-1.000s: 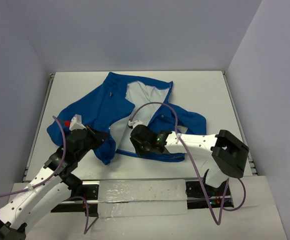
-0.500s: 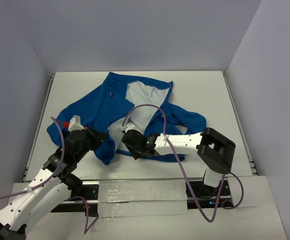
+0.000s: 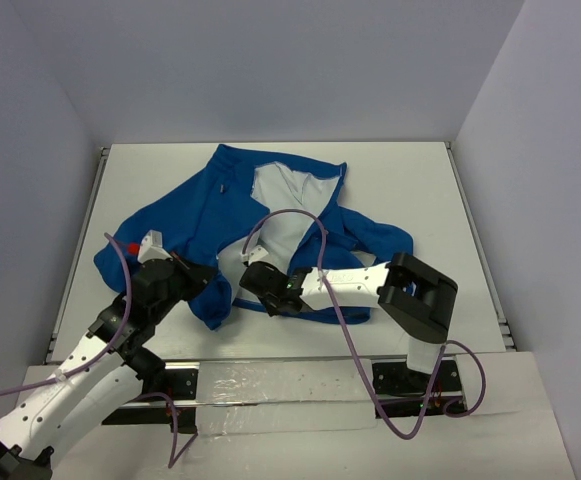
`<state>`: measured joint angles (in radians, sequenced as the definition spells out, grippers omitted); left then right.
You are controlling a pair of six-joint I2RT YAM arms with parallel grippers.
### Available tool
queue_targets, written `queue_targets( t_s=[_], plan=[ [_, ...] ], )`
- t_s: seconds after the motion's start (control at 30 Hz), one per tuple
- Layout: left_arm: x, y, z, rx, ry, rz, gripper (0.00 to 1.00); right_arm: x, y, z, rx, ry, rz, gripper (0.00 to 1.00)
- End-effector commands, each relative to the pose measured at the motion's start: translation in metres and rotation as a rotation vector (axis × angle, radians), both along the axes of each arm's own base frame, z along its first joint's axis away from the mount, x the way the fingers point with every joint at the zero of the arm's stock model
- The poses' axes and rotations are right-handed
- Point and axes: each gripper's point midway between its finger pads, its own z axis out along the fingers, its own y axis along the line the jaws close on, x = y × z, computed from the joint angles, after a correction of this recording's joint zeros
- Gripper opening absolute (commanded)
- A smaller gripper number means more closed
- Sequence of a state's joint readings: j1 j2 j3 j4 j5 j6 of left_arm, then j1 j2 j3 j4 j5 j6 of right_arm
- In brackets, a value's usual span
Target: Zip up the jacket
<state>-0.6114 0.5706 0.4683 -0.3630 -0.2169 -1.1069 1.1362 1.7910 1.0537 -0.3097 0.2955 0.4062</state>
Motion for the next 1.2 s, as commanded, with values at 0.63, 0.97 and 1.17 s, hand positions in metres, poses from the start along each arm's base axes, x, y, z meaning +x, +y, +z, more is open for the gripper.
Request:
queue_targets(
  t_s=[0.63,0.97,1.17],
  plan=[
    [0.005,0.001,0.019,-0.021,-0.052,0.010,0.00,0.008,-0.069,0.005,-0.048,-0.065,-0.222,0.00],
    [0.004,0.000,0.019,-0.027,-0.055,0.007,0.00,0.001,-0.087,0.023,0.004,-0.063,-0.271,0.00],
    [0.004,0.000,0.019,-0.029,-0.057,0.005,0.00,0.001,-0.068,0.056,0.167,-0.076,-0.254,0.35]
  ],
)
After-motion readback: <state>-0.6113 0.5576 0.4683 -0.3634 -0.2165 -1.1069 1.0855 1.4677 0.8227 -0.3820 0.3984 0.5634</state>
